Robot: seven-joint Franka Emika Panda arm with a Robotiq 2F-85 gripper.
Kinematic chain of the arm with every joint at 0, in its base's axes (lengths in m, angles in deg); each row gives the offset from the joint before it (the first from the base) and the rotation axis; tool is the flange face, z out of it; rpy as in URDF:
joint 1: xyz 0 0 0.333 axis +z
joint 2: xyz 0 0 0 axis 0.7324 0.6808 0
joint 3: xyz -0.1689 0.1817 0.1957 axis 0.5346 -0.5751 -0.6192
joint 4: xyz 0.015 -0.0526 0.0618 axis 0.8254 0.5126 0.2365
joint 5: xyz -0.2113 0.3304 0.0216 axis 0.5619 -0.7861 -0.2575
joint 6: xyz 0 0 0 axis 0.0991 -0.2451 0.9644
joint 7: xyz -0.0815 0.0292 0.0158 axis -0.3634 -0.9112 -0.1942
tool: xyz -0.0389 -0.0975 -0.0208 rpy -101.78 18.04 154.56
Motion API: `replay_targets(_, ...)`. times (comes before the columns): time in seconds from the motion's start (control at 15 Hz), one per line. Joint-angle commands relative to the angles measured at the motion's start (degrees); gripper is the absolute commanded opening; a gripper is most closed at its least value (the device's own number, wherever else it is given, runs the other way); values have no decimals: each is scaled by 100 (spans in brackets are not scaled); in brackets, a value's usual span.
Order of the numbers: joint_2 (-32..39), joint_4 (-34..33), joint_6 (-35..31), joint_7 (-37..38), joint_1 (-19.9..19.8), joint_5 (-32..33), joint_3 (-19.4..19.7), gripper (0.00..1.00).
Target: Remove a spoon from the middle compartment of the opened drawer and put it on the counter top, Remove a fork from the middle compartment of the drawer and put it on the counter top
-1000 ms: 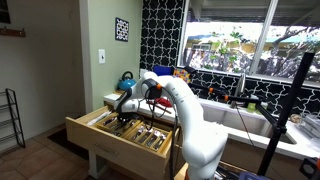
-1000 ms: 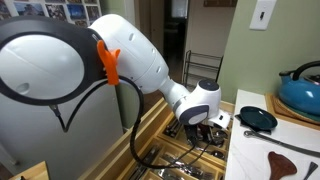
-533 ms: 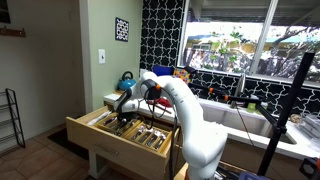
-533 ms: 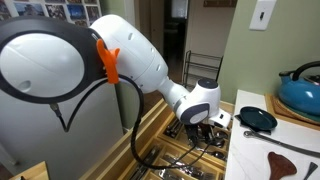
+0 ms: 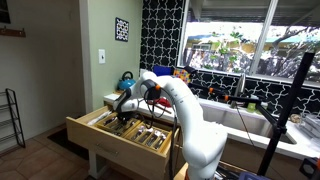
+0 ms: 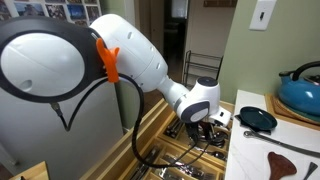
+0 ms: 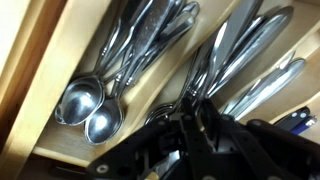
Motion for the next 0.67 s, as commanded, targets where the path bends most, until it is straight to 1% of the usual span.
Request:
replay_targets(0.0, -34, 32, 78, 146, 74, 132, 102, 3)
replay_targets(0.27, -203, 149, 176, 175, 37, 67, 42, 1)
replay_targets(0.6, -359, 233, 393, 244, 23, 67, 62, 1)
